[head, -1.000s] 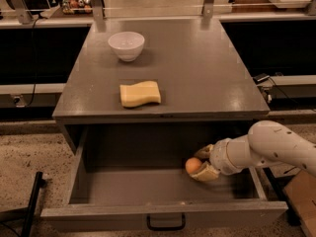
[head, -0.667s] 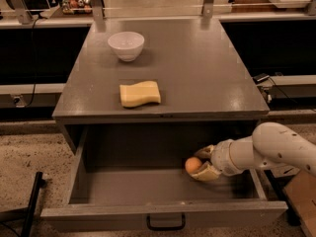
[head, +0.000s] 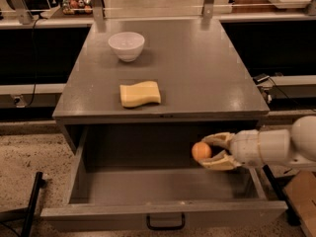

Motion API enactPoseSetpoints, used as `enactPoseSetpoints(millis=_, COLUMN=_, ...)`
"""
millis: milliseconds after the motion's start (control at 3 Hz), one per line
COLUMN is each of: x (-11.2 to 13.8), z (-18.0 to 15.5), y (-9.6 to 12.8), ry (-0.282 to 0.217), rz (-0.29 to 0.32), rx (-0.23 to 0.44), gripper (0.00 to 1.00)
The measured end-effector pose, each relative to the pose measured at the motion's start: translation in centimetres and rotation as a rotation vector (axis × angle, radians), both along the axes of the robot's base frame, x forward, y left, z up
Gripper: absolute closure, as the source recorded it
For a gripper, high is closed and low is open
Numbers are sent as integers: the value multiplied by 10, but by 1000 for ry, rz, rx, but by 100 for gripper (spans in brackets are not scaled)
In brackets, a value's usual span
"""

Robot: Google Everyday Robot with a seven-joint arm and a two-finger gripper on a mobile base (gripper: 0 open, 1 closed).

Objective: Pick orange from top drawer and place on counter

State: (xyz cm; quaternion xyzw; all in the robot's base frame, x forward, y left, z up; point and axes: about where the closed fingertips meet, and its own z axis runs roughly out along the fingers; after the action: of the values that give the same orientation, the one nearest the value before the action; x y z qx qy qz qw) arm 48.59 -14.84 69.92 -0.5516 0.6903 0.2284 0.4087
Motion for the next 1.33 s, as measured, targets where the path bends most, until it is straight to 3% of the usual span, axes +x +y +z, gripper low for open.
enactPoseSetpoints(millis=333, x=-21, z=75, y=-10, ry=-127, rz=90, rx=78, gripper=100)
enactPoseSetpoints(millis=667, x=-38, z=120, y=-14, ry=-149, rz=158, rx=70, gripper=100)
enactPoseSetpoints(millis=1000, x=-36, z=159, y=-23, ry=-114, rz=109, rx=20, gripper=100)
enactPoseSetpoints(millis=1333, x=-8, z=178, y=-29, ry=-61, rz=-5, rx=-38, gripper=100)
